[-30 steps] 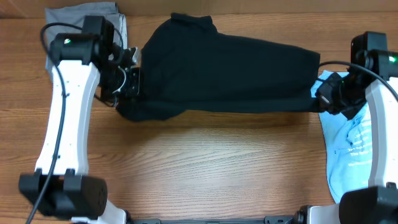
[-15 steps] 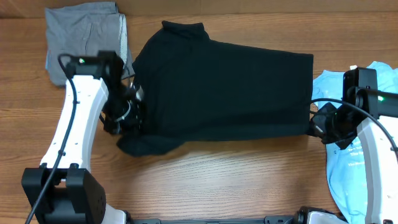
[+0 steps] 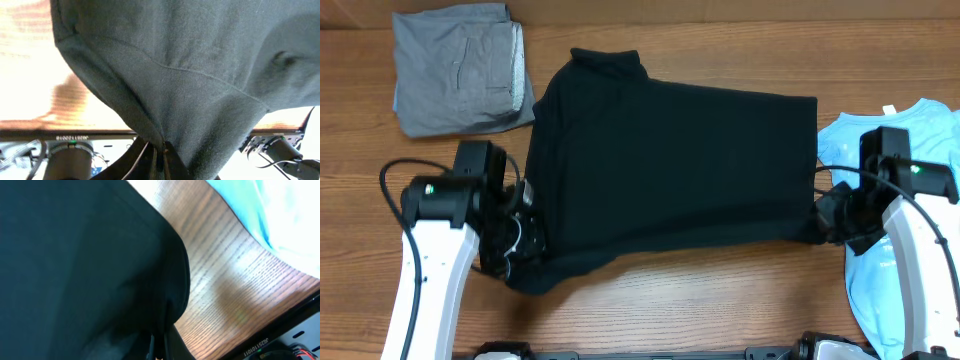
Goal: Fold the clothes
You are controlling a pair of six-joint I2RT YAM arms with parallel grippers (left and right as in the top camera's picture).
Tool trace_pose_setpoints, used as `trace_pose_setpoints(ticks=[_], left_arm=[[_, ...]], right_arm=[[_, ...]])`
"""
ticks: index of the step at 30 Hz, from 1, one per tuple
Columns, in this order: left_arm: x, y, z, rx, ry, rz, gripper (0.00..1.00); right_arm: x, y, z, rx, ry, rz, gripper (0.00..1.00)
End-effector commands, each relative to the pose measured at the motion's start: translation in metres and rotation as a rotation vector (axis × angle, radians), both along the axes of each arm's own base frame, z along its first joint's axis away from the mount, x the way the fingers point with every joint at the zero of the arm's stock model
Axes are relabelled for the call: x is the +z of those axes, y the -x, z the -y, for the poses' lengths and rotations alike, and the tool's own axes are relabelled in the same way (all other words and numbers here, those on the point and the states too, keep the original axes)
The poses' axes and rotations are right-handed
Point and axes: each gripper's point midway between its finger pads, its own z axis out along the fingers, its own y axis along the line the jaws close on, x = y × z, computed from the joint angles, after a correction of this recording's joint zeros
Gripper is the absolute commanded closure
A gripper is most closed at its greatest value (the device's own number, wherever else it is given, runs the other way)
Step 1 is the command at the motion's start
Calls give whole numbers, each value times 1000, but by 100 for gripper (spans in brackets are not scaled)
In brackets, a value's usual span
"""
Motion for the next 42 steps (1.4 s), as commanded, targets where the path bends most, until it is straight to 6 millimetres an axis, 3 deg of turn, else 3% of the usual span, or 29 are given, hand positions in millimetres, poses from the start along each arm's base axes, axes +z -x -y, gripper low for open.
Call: trace_pose_setpoints(ticks=[1, 9, 14, 17, 19, 21, 22, 32, 42], left_arm=[[-6, 17, 1, 41, -1, -21, 88], [-32, 47, 0, 47, -6, -153, 92], [-48, 48, 0, 47, -6, -156, 85], [-51, 41, 0, 46, -5, -126, 60], [-51, 38, 0, 45, -8, -116, 50], [-52, 38, -1, 42, -12, -117, 41], [-53, 38, -1, 41, -15, -118, 39], [-92, 44, -1, 95, -15, -143, 22], [-115, 51, -5, 100, -43, -193, 23]], right_arm=[[-6, 8, 3, -46, 24, 13, 96], [5, 16, 9, -75, 72, 49, 96], [9, 18, 14, -83, 104, 60, 95], [7, 17, 15, -68, 109, 54, 77], [6, 17, 15, -63, 108, 45, 58], [4, 18, 15, -60, 107, 34, 16], [4, 18, 15, -60, 106, 31, 0], [4, 14, 16, -60, 108, 45, 0], [5, 3, 17, -63, 114, 89, 0]])
